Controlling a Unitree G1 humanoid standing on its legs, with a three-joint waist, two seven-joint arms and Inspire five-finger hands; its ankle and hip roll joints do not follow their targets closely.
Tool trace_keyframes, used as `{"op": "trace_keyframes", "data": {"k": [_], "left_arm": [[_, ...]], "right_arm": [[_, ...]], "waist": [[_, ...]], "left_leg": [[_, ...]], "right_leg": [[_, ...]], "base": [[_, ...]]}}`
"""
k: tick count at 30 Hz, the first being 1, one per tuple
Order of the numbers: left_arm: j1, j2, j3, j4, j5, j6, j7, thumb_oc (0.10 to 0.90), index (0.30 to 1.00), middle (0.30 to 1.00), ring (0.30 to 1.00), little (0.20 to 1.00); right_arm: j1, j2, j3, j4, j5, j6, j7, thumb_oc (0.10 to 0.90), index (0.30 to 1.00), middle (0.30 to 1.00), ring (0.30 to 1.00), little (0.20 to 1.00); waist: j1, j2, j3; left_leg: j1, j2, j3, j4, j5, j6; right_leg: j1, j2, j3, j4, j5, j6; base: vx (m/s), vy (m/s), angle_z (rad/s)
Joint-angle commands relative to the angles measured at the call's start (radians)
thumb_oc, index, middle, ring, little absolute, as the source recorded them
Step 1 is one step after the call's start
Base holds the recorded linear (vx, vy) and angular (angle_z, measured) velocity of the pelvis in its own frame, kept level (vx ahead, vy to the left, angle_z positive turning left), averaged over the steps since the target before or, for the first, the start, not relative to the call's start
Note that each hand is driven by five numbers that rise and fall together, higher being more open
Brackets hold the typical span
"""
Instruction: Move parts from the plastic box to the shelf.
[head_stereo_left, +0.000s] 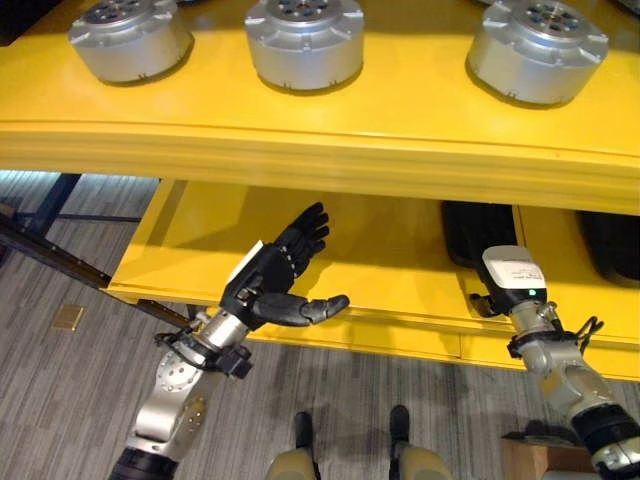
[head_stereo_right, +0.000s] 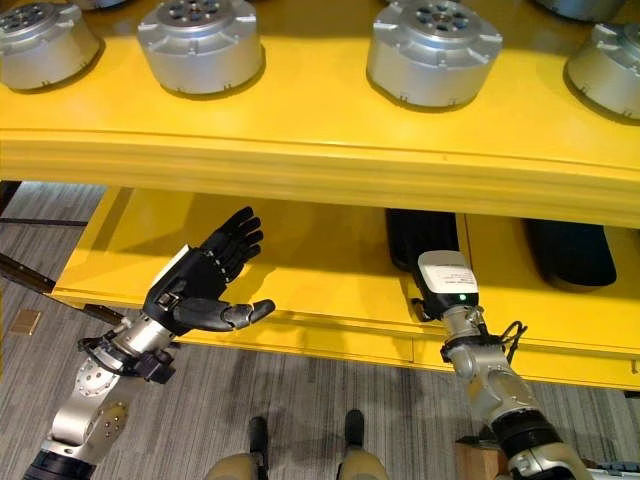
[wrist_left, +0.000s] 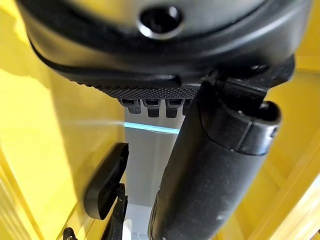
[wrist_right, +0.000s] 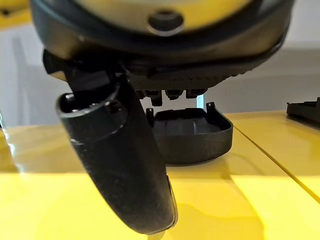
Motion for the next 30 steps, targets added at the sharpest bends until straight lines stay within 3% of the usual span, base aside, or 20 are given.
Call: {"op": "trace_keyframes", "data": {"k": [1, 7, 18, 23, 30], "left_arm": [[-0.043, -0.016, 0.007, -0.114, -0.047, -0.128, -0.007, 0.900, 1.000, 1.000, 1.000, 1.000], [-0.018, -0.022, 0.016, -0.133, -0.050, -0.129, 0.009, 0.900, 1.000, 1.000, 1.000, 1.000], [0.028, -0.043, 0.034, -0.176, -0.052, -0.136, 0.047, 0.900, 1.000, 1.000, 1.000, 1.000], [0.035, -0.044, 0.035, -0.189, -0.060, -0.136, 0.054, 0.900, 1.000, 1.000, 1.000, 1.000], [0.058, -0.057, 0.036, -0.196, -0.087, -0.130, 0.040, 0.900, 1.000, 1.000, 1.000, 1.000]], "right_arm": [[-0.070, -0.035, -0.058, -0.095, 0.033, -0.009, -0.123, 0.900, 1.000, 1.000, 1.000, 1.000], [-0.020, -0.008, -0.125, -0.203, 0.027, -0.053, -0.247, 0.900, 1.000, 1.000, 1.000, 1.000], [0.118, 0.055, -0.245, -0.496, 0.063, -0.085, -0.324, 0.900, 1.000, 1.000, 1.000, 1.000], [0.141, 0.067, -0.262, -0.580, 0.104, -0.133, -0.302, 0.900, 1.000, 1.000, 1.000, 1.000], [0.222, 0.112, -0.265, -0.665, 0.331, -0.177, -0.187, 0.900, 1.000, 1.000, 1.000, 1.000]], "waist": [[-0.011, -0.015, -0.064], [-0.026, -0.010, -0.075], [-0.067, 0.002, -0.087], [-0.077, 0.004, -0.091], [-0.106, -0.005, -0.101]], "left_leg": [[0.033, 0.000, 0.031, 0.004, -0.111, 0.025], [0.043, -0.003, 0.038, 0.002, -0.117, 0.026], [0.059, -0.010, 0.057, -0.002, -0.133, 0.030], [0.061, -0.013, 0.064, -0.002, -0.137, 0.029], [0.074, -0.024, 0.082, -0.005, -0.149, 0.034]], "right_leg": [[0.030, -0.025, -0.029, 0.059, -0.129, 0.028], [0.036, -0.025, -0.020, 0.053, -0.129, 0.030], [0.035, -0.024, 0.010, 0.052, -0.132, 0.033], [0.034, -0.024, 0.019, 0.050, -0.133, 0.034], [0.040, -0.021, 0.045, 0.036, -0.126, 0.038]], "base": [[0.00, 0.000, 0.00], [0.02, 0.029, -0.04], [0.01, 0.052, -0.05], [-0.01, 0.063, -0.09], [0.00, 0.120, -0.04]]}}
